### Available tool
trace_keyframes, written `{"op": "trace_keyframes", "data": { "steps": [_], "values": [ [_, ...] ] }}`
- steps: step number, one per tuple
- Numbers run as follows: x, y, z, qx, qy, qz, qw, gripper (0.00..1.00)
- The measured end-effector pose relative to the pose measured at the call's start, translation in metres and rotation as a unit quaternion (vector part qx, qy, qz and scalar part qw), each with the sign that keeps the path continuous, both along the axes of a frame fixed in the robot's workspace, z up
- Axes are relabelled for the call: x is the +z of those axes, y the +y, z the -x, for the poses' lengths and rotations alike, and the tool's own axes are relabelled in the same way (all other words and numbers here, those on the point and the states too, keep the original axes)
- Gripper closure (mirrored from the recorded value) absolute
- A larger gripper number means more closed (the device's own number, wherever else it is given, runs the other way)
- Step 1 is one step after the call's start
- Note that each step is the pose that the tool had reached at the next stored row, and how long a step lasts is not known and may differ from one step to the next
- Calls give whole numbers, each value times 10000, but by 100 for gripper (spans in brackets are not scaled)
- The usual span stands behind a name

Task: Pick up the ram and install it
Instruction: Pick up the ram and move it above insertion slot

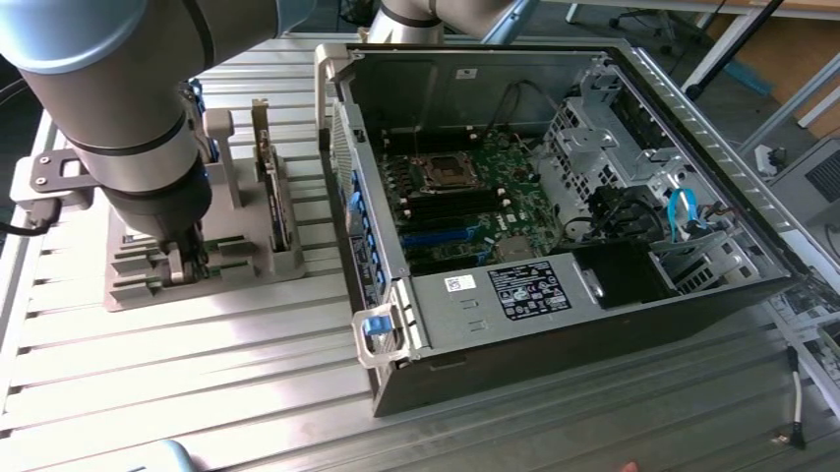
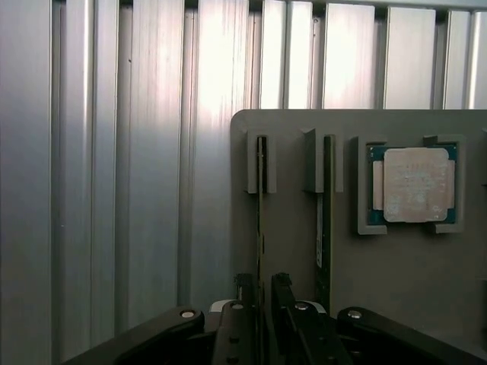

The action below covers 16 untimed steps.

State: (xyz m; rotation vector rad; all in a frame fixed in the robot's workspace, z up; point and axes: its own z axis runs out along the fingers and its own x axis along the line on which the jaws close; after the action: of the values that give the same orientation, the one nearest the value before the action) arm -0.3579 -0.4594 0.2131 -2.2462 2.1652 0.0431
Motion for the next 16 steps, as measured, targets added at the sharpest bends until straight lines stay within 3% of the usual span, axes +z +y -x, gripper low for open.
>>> {"op": "trace_keyframes", "data": {
  "steps": [16],
  "values": [
    [-13, 0, -32, 0, 0, 0, 10000, 76]
  ]
}}
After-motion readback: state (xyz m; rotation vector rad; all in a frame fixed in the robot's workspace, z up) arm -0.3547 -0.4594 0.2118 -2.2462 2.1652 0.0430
